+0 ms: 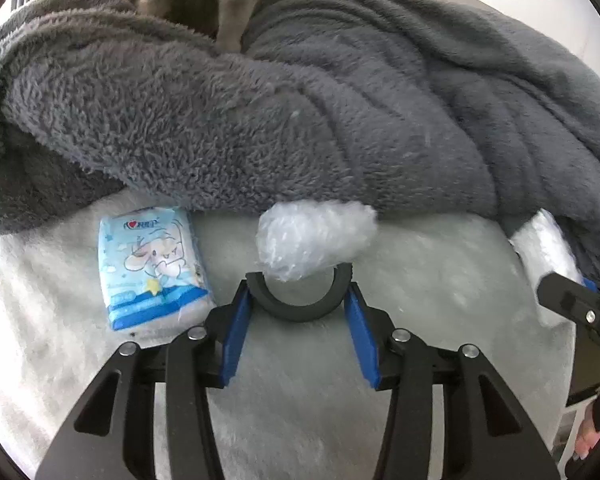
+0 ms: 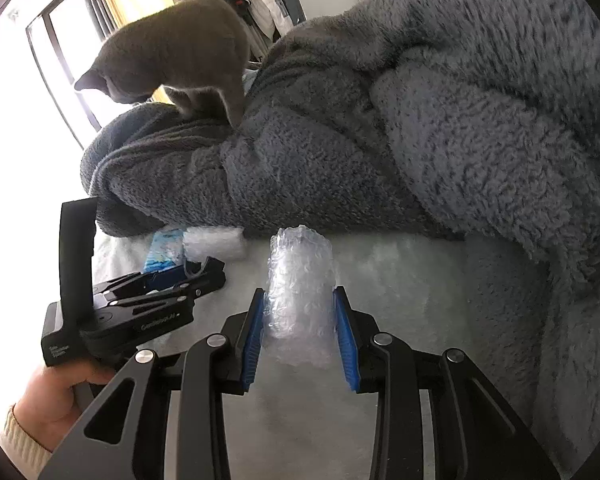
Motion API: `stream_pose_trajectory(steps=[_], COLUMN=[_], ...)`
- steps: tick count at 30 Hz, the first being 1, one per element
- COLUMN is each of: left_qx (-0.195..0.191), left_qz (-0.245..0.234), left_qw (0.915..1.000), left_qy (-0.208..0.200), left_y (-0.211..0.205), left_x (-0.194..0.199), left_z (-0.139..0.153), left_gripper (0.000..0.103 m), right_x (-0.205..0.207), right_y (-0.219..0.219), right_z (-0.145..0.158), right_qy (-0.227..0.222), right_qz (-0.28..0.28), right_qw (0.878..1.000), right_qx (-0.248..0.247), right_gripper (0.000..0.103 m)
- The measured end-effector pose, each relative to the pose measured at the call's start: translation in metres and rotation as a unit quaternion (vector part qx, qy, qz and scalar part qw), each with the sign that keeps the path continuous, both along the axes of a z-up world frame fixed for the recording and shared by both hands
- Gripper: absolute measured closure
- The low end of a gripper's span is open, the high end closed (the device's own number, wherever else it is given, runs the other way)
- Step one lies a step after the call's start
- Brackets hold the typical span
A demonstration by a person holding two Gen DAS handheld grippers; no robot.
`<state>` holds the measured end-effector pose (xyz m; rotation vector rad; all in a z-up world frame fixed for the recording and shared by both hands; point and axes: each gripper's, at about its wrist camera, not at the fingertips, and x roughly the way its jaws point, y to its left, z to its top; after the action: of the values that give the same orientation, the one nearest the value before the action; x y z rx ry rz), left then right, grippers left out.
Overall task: Collect trash
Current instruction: 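Carry the black piece in the left tool while the right tool carries the bubble wrap toward the bin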
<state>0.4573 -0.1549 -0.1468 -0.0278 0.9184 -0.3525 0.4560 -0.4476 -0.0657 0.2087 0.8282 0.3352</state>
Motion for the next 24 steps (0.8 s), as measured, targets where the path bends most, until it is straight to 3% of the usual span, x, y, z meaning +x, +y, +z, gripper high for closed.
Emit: stream_pose_trajectory(steps=[11,24], left_qx=[0.001,0.007], left_qz=[-0.026,0.026], left_qw=[0.9996,0.9993], left_qy=[-0.009,-0.024], left_y=[0.009,0.063], left_x=[-0.034,-0.097], left_z=[0.026,0.045], left_gripper=[0.054,0.054], right_x=[-0.01,-0.027], right_y=[0.025,0.062], right_z=[0.027,0.032], right_qy=[-0.025,-0.021], right_qz=[0.011,0.039], right_qw=[1.0,0.999], right_qx=[0.01,0.005], right_gripper=[0.069,0.069])
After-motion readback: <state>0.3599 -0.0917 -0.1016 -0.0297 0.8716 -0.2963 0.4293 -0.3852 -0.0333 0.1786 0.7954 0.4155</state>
